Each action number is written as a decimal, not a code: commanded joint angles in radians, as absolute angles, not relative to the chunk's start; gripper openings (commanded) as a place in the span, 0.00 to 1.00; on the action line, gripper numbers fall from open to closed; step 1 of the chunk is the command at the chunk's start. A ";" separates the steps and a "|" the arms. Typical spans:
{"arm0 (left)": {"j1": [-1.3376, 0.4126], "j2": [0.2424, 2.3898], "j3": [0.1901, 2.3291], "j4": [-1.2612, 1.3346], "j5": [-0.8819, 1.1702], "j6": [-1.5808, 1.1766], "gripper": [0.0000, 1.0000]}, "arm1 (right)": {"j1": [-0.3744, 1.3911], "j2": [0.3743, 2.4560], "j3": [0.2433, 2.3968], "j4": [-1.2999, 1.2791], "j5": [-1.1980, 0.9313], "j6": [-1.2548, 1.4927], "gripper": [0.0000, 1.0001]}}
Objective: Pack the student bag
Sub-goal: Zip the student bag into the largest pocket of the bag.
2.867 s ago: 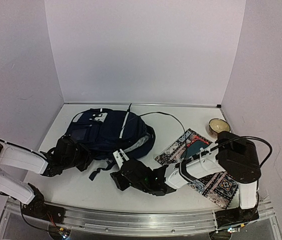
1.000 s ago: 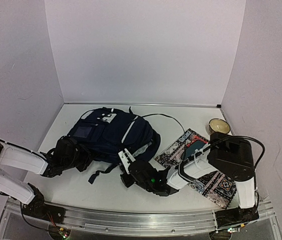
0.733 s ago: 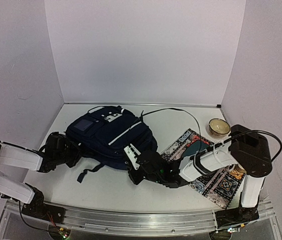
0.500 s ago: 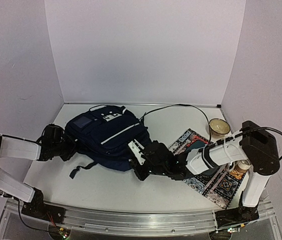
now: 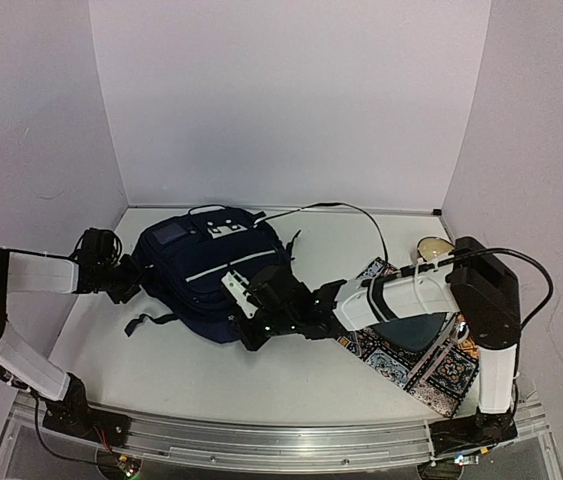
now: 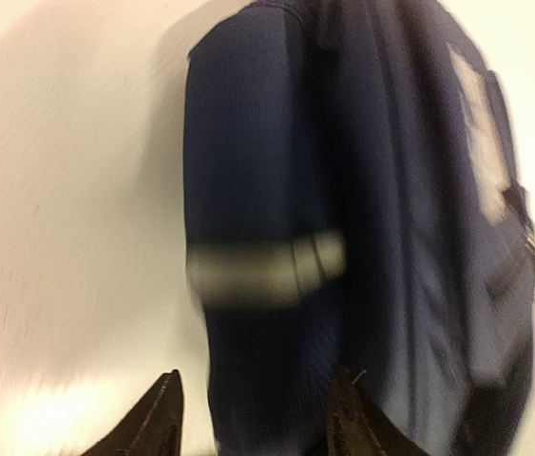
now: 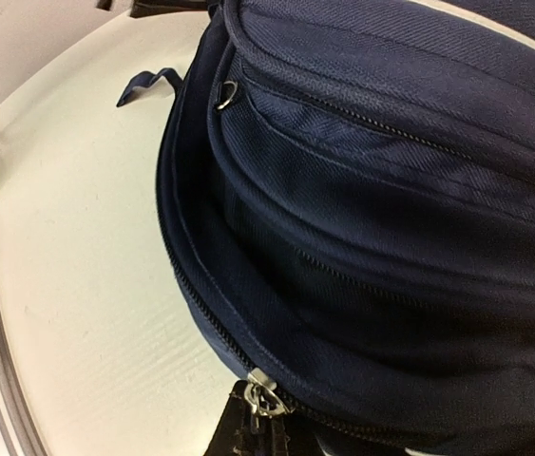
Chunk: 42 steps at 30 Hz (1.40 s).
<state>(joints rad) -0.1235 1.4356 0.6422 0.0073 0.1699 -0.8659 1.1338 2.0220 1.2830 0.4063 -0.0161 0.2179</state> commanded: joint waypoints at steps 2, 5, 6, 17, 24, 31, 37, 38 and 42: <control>-0.153 1.184 0.549 -0.090 0.212 -0.961 0.57 | 1.170 2.084 1.407 0.389 -0.033 0.263 0.00; -0.199 1.068 0.487 -0.136 0.202 -1.028 0.60 | 1.181 2.108 1.439 0.389 -0.029 0.272 0.00; -0.216 1.026 0.459 -0.142 0.201 -1.052 0.61 | 1.183 2.115 1.447 0.389 -0.030 0.275 0.00; -0.559 1.003 0.390 -0.037 0.137 -1.313 0.63 | 1.207 2.178 1.540 0.388 -0.052 0.274 0.00; -0.641 1.108 0.422 0.039 0.089 -1.336 0.57 | 1.212 2.187 1.565 0.381 -0.049 0.259 0.00; -0.656 1.118 0.427 0.045 0.021 -1.324 0.17 | 1.213 2.150 1.522 0.336 -0.036 0.224 0.00; -0.656 1.113 0.413 0.025 -0.056 -1.282 0.00 | 1.207 2.065 1.429 0.260 0.000 0.185 0.00; -0.656 1.110 0.415 0.005 -0.074 -1.269 0.00 | 1.200 2.048 1.409 0.247 0.000 0.181 0.00; -0.645 1.077 0.428 -0.138 -0.164 -1.215 0.00 | 1.142 1.972 1.301 0.214 0.000 0.175 0.00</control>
